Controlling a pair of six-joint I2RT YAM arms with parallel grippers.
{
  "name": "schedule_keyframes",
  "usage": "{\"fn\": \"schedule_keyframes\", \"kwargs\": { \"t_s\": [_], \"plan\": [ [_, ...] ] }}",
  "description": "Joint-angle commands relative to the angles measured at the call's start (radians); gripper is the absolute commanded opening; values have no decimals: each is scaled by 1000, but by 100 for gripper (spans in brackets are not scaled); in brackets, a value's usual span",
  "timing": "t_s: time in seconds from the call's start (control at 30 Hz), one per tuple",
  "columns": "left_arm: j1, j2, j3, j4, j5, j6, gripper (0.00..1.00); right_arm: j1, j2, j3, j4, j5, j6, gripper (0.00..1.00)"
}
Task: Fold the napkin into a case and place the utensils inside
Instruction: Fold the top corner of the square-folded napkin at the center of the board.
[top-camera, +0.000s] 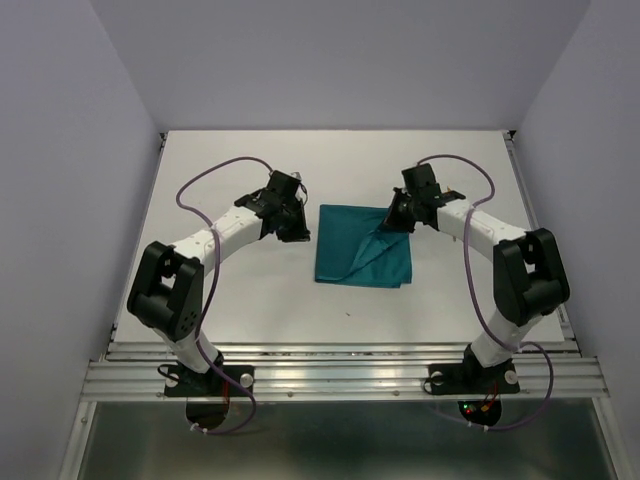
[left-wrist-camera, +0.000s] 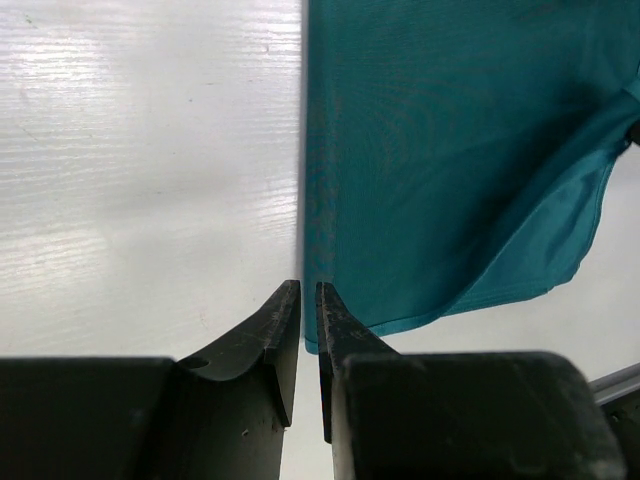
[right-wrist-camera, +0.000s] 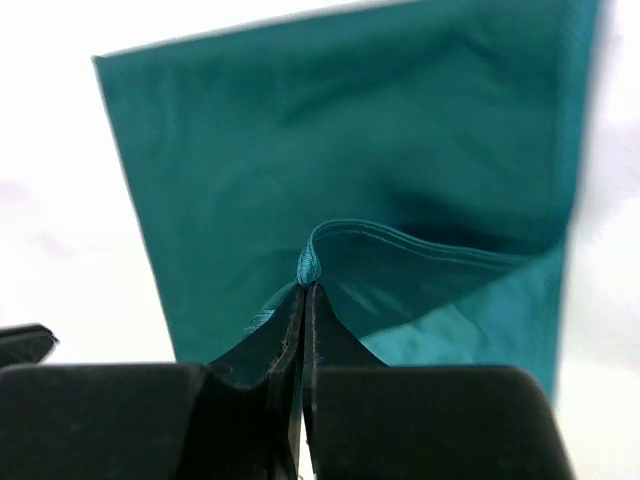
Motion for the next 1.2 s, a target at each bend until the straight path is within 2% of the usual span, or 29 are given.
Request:
{"fn": "schedule_keyframes", "kwargs": {
  "t_s": [0.0,0.3,1.17],
  "plan": [
    [10,-54,-11,2,-7,-12,23,37,89,141,55,-6,-36,2],
    [12,-51,-25,0,-3,-32,23,46,255,324,66,-11,-50,2],
    [12,-39,-40,8,0,-62,23,83,419,470,54,-80,-81,3]
  ]
}}
